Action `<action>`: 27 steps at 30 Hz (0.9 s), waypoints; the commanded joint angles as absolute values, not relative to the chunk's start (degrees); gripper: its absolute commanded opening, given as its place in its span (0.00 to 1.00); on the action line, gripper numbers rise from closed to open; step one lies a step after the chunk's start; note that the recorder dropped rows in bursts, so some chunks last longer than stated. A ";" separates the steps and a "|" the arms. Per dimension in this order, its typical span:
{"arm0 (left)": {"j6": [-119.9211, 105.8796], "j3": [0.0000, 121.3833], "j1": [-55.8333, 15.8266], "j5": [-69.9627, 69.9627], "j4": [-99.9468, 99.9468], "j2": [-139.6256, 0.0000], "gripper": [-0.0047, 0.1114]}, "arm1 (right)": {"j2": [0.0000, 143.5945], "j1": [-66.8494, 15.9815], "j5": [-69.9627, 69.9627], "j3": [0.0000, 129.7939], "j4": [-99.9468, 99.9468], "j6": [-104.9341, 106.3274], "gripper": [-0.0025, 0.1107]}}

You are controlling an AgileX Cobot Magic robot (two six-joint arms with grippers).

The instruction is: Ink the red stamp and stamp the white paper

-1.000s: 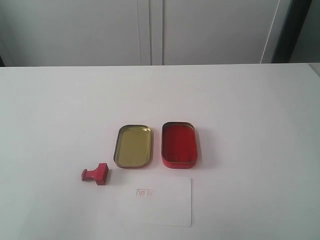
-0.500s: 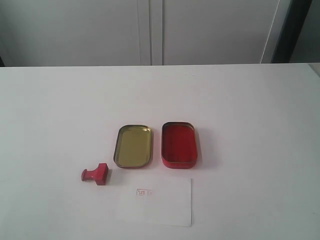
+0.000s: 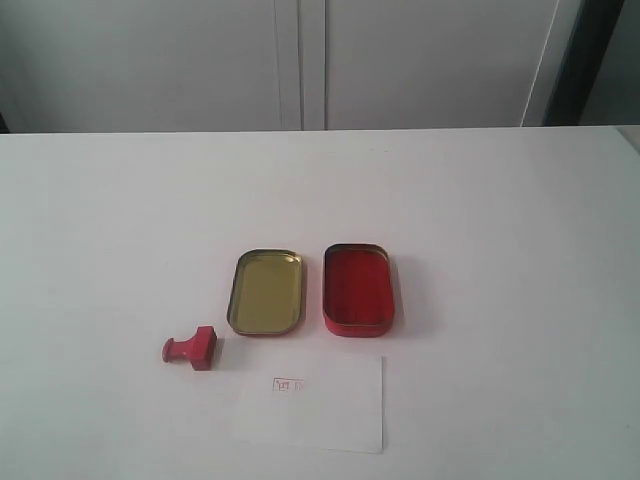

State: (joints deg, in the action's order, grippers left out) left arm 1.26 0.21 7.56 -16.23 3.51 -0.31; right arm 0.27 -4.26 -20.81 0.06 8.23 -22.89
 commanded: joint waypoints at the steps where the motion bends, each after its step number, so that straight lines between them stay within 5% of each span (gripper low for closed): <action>1: 1.53 0.00 7.83 -16.04 4.26 0.00 0.04 | 0.00 -4.47 -20.17 0.00 8.61 -22.82 0.02; 27: 1.53 0.00 6.12 -16.05 4.26 0.00 0.04 | 0.00 -5.13 -20.07 0.00 8.61 -22.82 0.02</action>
